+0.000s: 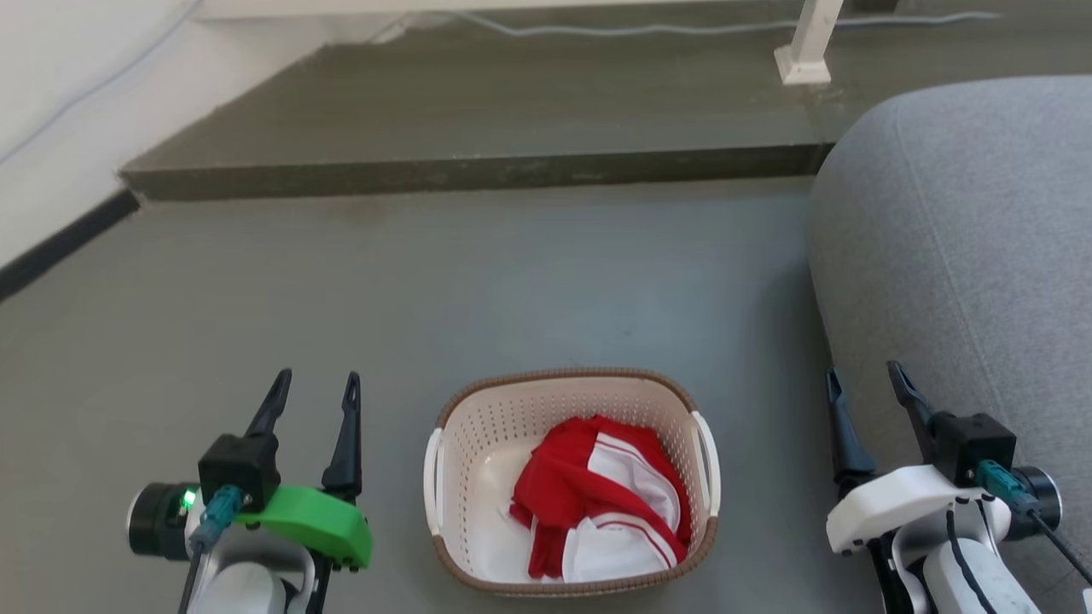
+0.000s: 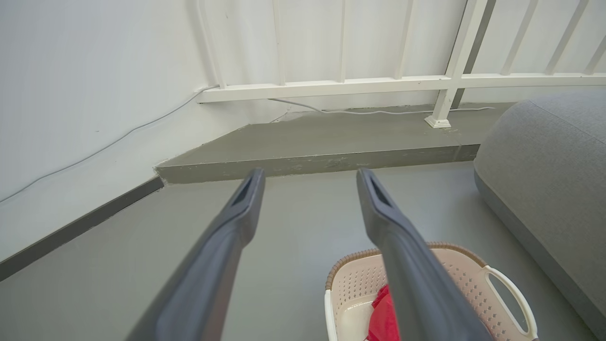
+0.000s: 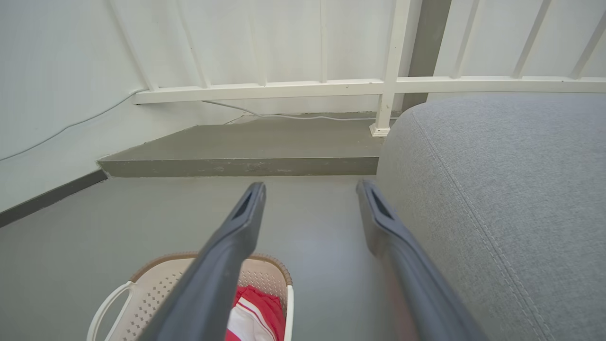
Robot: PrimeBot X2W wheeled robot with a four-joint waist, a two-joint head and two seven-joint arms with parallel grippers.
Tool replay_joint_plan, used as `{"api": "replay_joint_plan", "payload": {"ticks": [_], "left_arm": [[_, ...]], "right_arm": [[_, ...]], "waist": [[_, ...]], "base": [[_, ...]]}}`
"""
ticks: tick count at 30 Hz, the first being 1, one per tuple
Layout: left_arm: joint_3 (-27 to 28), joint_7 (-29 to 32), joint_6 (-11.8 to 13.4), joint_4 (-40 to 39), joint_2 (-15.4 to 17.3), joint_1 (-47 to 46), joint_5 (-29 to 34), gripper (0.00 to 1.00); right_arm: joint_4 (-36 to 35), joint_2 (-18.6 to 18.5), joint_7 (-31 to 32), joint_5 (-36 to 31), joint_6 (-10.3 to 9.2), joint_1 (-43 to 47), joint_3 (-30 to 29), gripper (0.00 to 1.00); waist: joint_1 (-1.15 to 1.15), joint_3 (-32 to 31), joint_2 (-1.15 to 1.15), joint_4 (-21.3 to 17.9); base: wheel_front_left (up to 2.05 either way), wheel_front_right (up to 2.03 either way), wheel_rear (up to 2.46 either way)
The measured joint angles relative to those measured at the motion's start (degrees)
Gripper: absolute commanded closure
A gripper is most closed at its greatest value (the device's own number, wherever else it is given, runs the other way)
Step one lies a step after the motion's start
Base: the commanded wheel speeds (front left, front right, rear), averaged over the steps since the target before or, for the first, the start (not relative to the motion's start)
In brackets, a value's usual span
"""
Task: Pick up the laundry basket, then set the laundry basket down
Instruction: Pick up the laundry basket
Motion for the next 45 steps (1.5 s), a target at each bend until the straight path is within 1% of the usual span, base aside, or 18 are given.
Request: {"api": "replay_joint_plan", "payload": {"ticks": [11,25,29,33,38,41,45], "left_arm": [[-0.3,0.0,-1.3,0.5,-0.3,-5.2,-0.2,0.0],[-0.5,-0.2,-3.6,4.2,-0.6,-13.4,-0.8,0.0],[-1.7,0.1,-5.3,5.9,-0.8,-16.9,-0.8,0.0],[-2.0,0.6,-6.3,8.0,-0.8,-20.5,-0.8,0.0],[-2.6,1.2,-7.3,10.5,-1.1,-26.0,-0.8,0.0],[-3.3,1.7,-7.8,12.8,-2.2,-30.1,-0.9,0.0],[-3.6,1.7,-8.3,16.0,-2.5,-33.2,-1.6,0.0]], "right_arm": [[0.7,0.3,0.0,-0.2,-0.02,-4.6,-1.0,0.0],[2.8,0.5,0.0,-0.6,-0.09,-12.0,-1.6,0.0],[4.4,0.5,0.0,-0.6,-0.09,-14.3,-1.7,0.0],[6.2,0.5,-0.1,-0.8,-0.08,-17.1,-1.5,0.0],[8.8,0.5,-0.1,-1.1,0.01,-21.1,-1.3,0.0],[10.6,0.5,-0.1,-1.2,0.02,-24.4,-1.3,0.0],[12.9,0.5,-0.2,-1.2,0.6,-27.4,-0.7,0.0]], "waist": [[0.0,8.0,0.0,0.4],[0.0,19.3,0.0,1.4],[0.01,22.6,0.0,1.9],[0.0,25.9,0.0,2.4],[0.01,30.0,0.0,3.0],[0.01,33.3,0.0,3.5],[0.01,36.4,0.0,4.0]], "base": [[0.0,0.0,0.0],[0.0,0.0,0.0],[0.0,0.0,0.0],[0.0,0.0,0.0],[0.0,0.0,0.0],[0.0,0.0,0.0],[0.0,0.0,0.0]]}}
